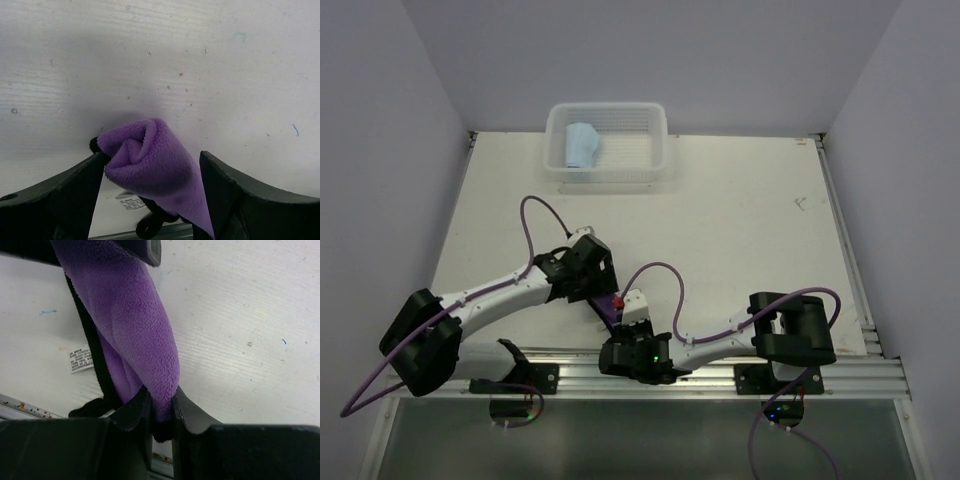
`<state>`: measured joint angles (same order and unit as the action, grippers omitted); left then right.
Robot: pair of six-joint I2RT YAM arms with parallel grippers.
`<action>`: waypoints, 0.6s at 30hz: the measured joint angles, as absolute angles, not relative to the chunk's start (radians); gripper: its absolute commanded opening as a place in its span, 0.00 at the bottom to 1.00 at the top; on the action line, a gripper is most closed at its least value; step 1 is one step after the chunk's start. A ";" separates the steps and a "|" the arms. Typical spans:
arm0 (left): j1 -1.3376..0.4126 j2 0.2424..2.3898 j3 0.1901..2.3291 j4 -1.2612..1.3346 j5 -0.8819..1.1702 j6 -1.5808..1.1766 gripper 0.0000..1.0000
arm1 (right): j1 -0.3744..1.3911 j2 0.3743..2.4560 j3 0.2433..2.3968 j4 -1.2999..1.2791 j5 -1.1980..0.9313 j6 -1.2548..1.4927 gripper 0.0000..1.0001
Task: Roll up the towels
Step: Roll the towel
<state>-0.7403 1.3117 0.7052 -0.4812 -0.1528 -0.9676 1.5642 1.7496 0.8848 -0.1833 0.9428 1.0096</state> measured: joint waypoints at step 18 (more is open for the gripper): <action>-0.779 1.246 0.753 -0.540 -0.118 -0.987 0.76 | 1.564 1.750 0.885 -0.195 0.944 1.032 0.00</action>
<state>-0.7788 1.2461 0.7528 -0.5400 -0.1184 -0.9867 1.5642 1.7496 0.8848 -0.1951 0.9440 1.0325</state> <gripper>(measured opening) 0.761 0.180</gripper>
